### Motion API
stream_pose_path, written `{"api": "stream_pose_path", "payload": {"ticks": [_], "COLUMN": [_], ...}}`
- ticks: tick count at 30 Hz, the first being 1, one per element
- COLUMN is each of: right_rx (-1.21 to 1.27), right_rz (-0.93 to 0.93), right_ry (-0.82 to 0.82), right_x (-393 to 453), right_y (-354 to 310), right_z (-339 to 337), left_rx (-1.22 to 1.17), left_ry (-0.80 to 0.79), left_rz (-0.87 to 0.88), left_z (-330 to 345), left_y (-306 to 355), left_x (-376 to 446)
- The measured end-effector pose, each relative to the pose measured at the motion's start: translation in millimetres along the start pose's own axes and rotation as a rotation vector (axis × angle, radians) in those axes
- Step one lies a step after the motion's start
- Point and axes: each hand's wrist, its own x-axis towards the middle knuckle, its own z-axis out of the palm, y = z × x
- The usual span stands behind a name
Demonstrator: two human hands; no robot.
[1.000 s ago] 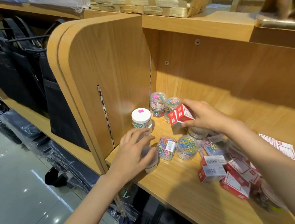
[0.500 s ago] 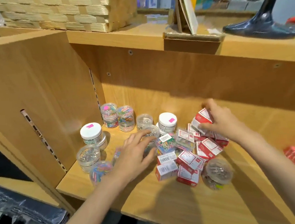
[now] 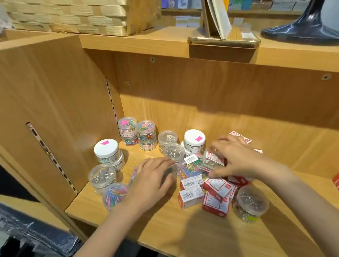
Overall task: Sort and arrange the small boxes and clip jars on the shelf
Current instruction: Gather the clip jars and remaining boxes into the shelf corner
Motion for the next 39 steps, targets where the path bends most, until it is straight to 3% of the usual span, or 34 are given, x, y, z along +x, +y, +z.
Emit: {"api": "stream_pose_path", "payload": {"ticks": [5, 9, 15, 19, 21, 26, 33, 37, 39], "right_rx": [-0.048, 0.112, 0.319, 0.332, 0.296, 0.11, -0.092, 0.005, 0.119], "right_rz": [-0.009, -0.042, -0.08, -0.201, -0.148, 0.189, 0.28, 0.266, 0.256], "right_ry": [-0.01, 0.046, 0.156, 0.046, 0.037, 0.105, 0.124, 0.061, 0.058], "right_x": [10.1, 12.7, 16.8, 26.5, 29.8, 24.1, 30.7, 29.8, 27.6], "right_y": [-0.4, -2.1, -20.8, -46.9, -49.0, -50.5, -69.2, -65.6, -62.6], "right_z": [-1.0, -4.9, 5.3, 17.7, 15.4, 7.6, 31.0, 27.5, 14.2], "left_rx": [0.05, 0.109, 0.152, 0.171, 0.167, 0.192, 0.203, 0.199, 0.137], "left_ry": [0.007, -0.152, -0.109, -0.085, -0.1, -0.144, -0.198, -0.209, -0.137], "left_rz": [-0.054, -0.093, -0.125, -0.172, -0.189, -0.2, -0.176, -0.162, -0.145], "left_z": [-8.3, -8.9, -11.3, -18.3, -21.7, -22.0, -26.5, -28.7, -29.6], "left_y": [-9.6, -12.2, -12.5, -15.6, -20.9, -20.8, -18.2, -18.8, -22.4], "left_x": [-5.9, -6.0, -5.5, -13.9, -18.8, -20.6, -16.3, -14.1, -16.0]}}
